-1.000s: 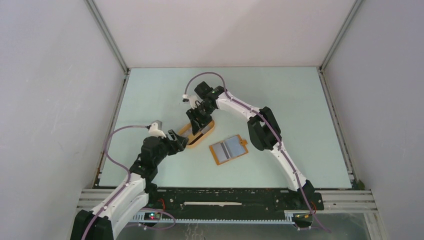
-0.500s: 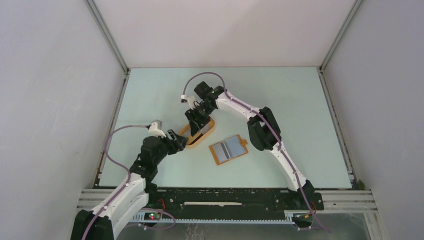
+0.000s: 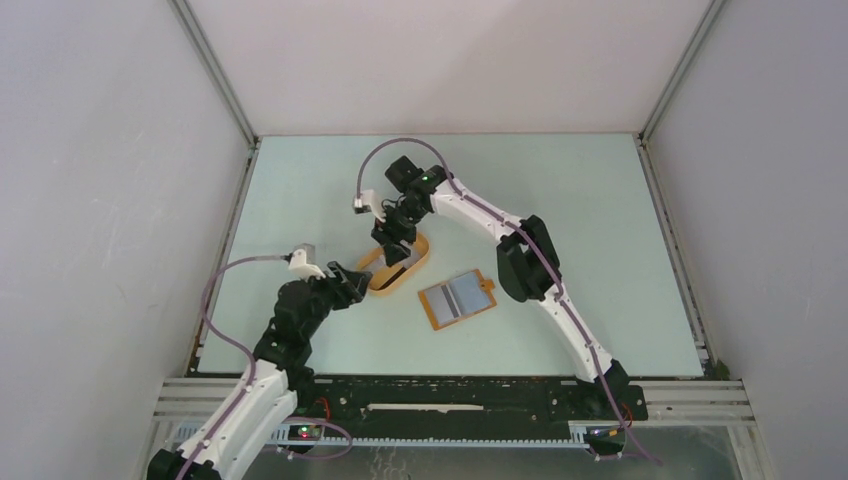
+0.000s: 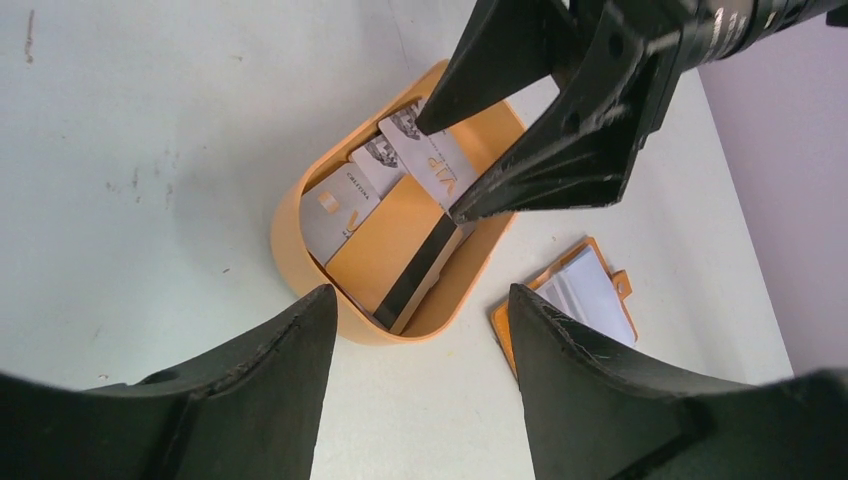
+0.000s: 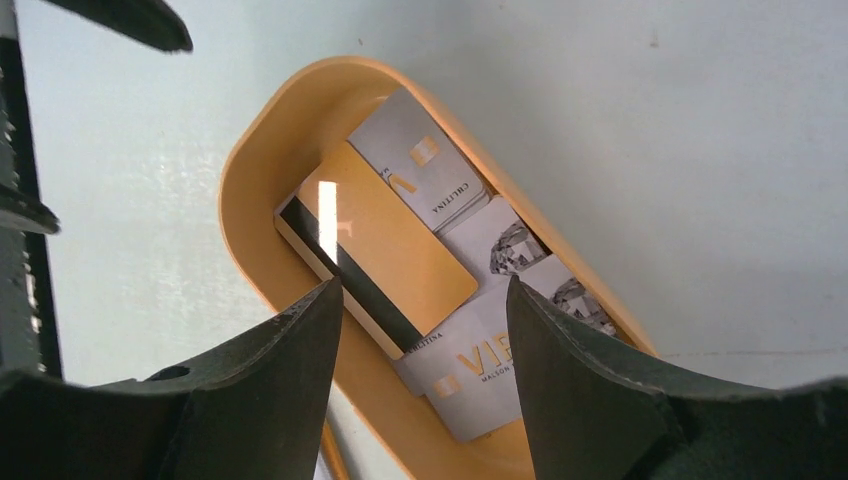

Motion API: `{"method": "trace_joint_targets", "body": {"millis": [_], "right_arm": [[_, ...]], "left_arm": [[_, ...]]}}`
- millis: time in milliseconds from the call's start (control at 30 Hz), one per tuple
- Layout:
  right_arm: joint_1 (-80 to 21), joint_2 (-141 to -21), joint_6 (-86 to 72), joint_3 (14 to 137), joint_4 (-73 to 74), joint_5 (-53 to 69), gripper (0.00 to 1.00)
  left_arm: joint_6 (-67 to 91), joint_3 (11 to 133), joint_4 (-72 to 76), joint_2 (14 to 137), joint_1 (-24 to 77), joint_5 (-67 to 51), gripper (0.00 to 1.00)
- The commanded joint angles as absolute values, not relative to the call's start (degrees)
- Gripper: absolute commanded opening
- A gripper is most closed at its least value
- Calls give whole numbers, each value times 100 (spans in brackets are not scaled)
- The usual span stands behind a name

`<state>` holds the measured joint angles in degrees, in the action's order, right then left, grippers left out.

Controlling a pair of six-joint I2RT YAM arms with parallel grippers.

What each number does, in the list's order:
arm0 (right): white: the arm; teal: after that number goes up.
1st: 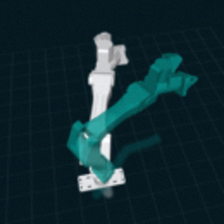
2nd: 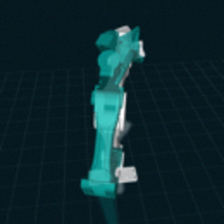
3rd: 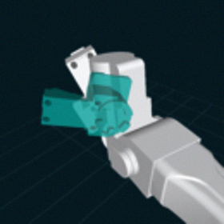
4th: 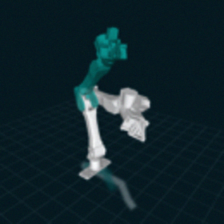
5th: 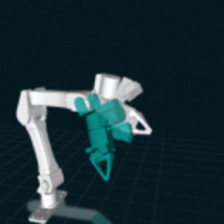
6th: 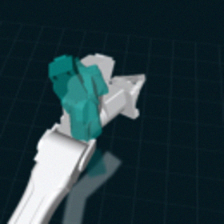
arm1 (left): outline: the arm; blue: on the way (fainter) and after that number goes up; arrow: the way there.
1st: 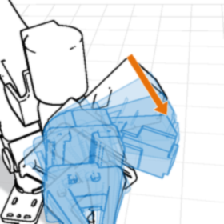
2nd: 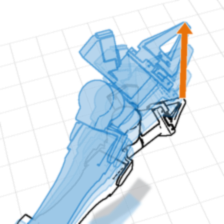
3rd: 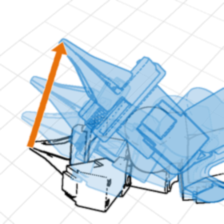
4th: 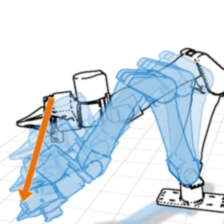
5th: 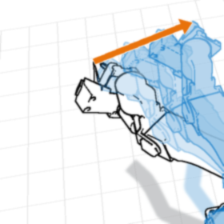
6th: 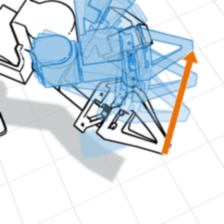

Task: Put the credit cards into the card holder
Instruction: Pick up the credit card from the storage box.

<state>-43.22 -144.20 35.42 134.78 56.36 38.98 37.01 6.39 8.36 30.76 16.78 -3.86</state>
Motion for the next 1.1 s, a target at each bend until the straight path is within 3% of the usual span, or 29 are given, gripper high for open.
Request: {"method": "trace_joint_targets", "body": {"millis": [0, 600, 1067], "right_arm": [[-4512, -14565, 4681, 13689, 5948, 3832, 70], [-4832, -14915, 5561, 13895, 6151, 3117, 71], [-4847, -14137, 5990, 12723, 6331, 3164, 58]], "left_arm": [[3560, 528, 753, 2870, 1626, -207, 68], [3551, 483, 791, 2843, 1626, -274, 69], [3551, 466, 811, 2839, 1617, -350, 69]]}}
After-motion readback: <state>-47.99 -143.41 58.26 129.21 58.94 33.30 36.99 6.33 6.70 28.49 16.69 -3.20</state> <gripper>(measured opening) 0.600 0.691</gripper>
